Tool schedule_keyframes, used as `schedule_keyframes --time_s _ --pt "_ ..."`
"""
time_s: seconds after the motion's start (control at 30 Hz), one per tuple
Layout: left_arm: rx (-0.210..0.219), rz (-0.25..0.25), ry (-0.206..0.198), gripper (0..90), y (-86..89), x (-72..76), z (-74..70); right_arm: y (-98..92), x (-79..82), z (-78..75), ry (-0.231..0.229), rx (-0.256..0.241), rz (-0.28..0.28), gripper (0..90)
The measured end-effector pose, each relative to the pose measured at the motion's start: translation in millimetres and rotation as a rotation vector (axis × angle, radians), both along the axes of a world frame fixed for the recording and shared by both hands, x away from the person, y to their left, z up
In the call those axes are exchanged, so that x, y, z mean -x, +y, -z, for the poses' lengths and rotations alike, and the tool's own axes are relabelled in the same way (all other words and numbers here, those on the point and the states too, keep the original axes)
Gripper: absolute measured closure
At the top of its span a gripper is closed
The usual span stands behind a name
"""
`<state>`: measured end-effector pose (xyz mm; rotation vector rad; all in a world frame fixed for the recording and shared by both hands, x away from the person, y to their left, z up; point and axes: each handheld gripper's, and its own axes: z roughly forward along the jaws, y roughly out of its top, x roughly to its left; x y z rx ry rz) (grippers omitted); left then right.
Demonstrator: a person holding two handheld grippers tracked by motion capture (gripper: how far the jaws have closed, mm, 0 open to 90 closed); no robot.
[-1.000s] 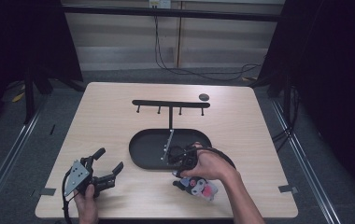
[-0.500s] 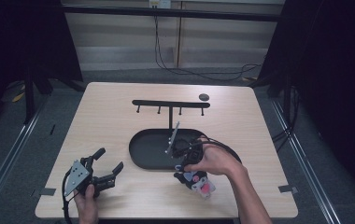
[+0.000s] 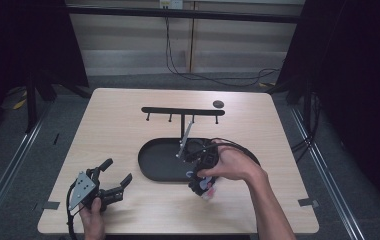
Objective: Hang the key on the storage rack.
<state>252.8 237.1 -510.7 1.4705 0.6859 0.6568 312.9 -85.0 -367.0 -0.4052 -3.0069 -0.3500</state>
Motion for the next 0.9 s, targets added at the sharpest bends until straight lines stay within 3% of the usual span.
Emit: schedule_keyframes --time_s 0.27,0.43,0.57,0.73,0.9 --pt "0.001 0.0 0.0 15.1 -0.1 0.0 0.0 2.0 -8.2 -16.3 -0.023 -0.011 0.005 87.4" --pt "-0.006 0.0 -0.001 15.1 0.4 0.0 -0.1 1.1 -14.3 -21.4 -0.024 0.004 0.009 87.4" --pt "-0.006 0.0 -0.001 15.1 0.3 0.0 0.0 -1.2 -19.5 -25.7 -0.023 -0.024 0.008 87.4" --pt "-0.005 0.001 0.0 15.1 0.3 0.0 0.0 -1.2 -27.1 -31.0 -0.024 -0.004 0.014 87.4" --pt "-0.005 0.001 0.0 15.1 0.3 0.0 0.0 -1.8 -33.1 -37.9 -0.02 -0.014 0.015 87.4"
